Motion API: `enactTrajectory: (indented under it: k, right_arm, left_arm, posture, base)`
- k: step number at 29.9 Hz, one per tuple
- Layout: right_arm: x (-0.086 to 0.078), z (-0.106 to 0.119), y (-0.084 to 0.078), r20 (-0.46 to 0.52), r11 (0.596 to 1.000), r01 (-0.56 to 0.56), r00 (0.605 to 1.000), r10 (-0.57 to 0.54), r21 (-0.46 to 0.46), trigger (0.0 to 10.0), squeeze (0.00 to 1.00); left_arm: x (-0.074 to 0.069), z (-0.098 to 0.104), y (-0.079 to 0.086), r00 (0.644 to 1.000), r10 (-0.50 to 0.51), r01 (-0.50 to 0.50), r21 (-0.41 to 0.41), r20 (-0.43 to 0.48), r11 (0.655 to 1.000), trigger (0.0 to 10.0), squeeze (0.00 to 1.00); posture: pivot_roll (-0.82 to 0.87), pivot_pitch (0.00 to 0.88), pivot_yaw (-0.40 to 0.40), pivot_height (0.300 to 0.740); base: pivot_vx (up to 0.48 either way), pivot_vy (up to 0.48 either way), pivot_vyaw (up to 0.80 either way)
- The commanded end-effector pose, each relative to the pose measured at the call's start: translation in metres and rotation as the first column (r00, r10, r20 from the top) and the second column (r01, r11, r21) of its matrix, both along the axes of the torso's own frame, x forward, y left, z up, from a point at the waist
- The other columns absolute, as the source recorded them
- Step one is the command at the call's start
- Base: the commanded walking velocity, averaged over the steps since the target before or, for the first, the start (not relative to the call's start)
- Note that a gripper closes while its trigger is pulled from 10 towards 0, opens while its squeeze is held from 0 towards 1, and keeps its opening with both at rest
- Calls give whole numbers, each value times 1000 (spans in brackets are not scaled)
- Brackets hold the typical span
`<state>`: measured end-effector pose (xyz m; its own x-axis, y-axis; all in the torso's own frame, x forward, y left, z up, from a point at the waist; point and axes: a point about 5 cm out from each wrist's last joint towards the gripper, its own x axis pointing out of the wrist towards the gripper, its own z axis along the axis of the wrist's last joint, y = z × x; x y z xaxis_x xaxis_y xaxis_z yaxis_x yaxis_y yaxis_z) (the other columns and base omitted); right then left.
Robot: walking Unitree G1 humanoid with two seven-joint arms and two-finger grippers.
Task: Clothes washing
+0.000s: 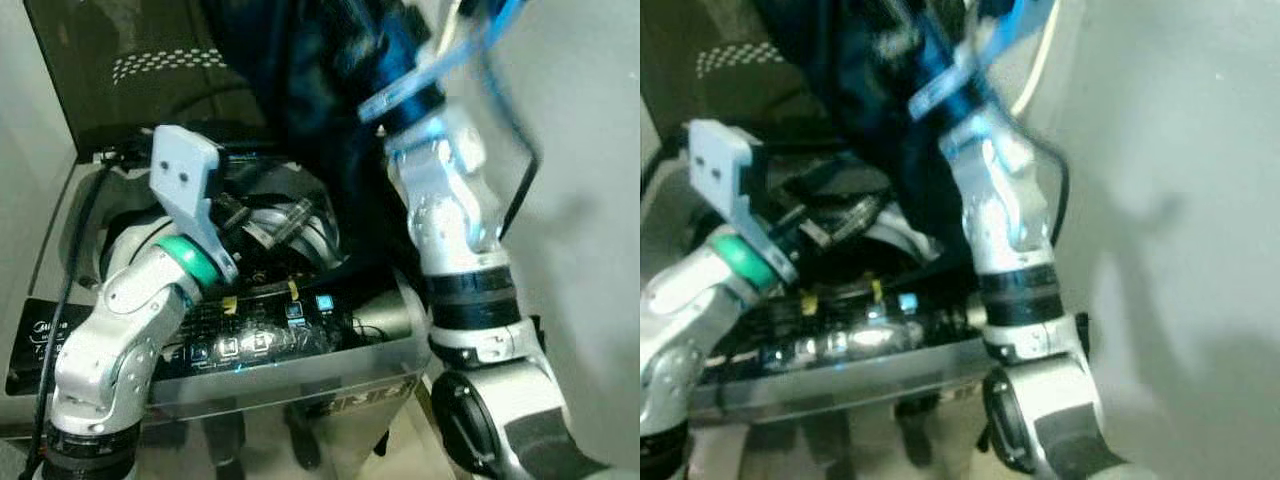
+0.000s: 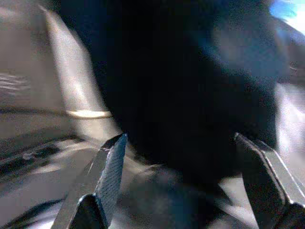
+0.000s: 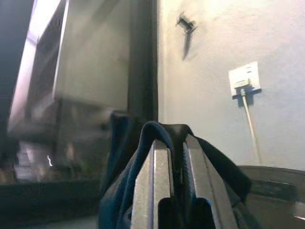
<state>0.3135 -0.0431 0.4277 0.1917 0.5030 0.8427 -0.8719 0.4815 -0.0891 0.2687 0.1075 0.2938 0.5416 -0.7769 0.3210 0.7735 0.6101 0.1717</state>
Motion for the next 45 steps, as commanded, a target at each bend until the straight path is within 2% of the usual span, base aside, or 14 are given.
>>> enactTrajectory:
  k: [1,8,12,16,20,24,26,28,30,31,34,41,43,45]
  right_arm:
    - [-9,16,5,6,986,-151,989,151,65,10000,0]
    - [-20,38,-2,28,929,-331,943,331,167,10000,0]
    - [-22,47,-26,68,898,-384,923,378,215,10000,0]
    - [-32,43,-54,133,886,-424,905,404,188,10000,0]
    - [-33,40,-59,131,898,-404,914,385,173,10000,0]
    - [-16,19,-74,41,953,-256,967,253,161,10000,0]
    - [14,-15,-83,-102,997,-8,995,15,71,10000,0]
    - [14,-15,-83,-102,997,-8,995,15,71,10000,0]
    - [49,-64,-75,-187,930,290,924,-334,-228,10000,0]
    - [49,-64,-75,-187,930,290,924,-334,-228,10000,0]
    - [68,-116,-51,-91,716,445,814,-574,-538,10000,0]
    - [64,-138,-12,4,623,458,808,-589,-635,10000,0]
    - [53,-144,11,60,629,422,857,-512,-653,10000,0]
    - [49,-146,19,78,642,402,879,-470,-653,10000,0]
  left_arm:
    - [-4,-7,-18,988,-151,152,26,-31,988,10000,0]
    - [40,-7,-37,989,-118,114,-49,-88,992,10000,0]
    - [97,3,-5,949,283,-300,-118,-140,947,10000,0]
    - [128,33,65,726,675,-687,-189,-133,702,10000,0]
    - [128,43,81,665,741,-742,-204,-98,639,10000,0]
    - [118,67,109,513,858,-828,-246,31,504,10000,0]
    - [100,86,132,308,938,-886,-311,159,343,10000,0]
    - [100,86,132,308,938,-886,-311,159,343,10000,0]
    - [75,93,148,66,970,-912,-380,236,154,10000,0]
    - [75,93,148,66,970,-912,-380,236,154,10000,0]
    - [53,82,156,-138,952,-904,-426,274,-8,10000,0]
    - [37,38,161,-196,939,-943,-318,283,-101,10000,0]
    - [54,-12,159,-21,973,-1000,-18,232,-17,10000,0]
    - [59,-32,155,55,980,-994,102,191,36,10000,0]
  posture:
    - [120,60,-12,731]
    - [95,59,-5,731]
    - [70,60,2,731]
    - [60,58,17,731]
    - [64,57,19,731]
    - [70,59,22,731]
    - [76,62,27,731]
    - [76,62,27,731]
    - [83,69,29,731]
    - [83,69,29,731]
    - [96,78,33,731]
    - [123,94,21,731]
    - [151,108,7,731]
    - [151,108,7,731]
  base:
    - [0,0,0]
    - [0,0,0]
    - [0,0,0]
    - [0,0,0]
    - [0,0,0]
    - [0,0,0]
    - [0,0,0]
    - [0,0,0]
    - [0,0,0]
    - [0,0,0]
    - [0,0,0]
    - [0,0,0]
    - [0,0,0]
    - [0,0,0]
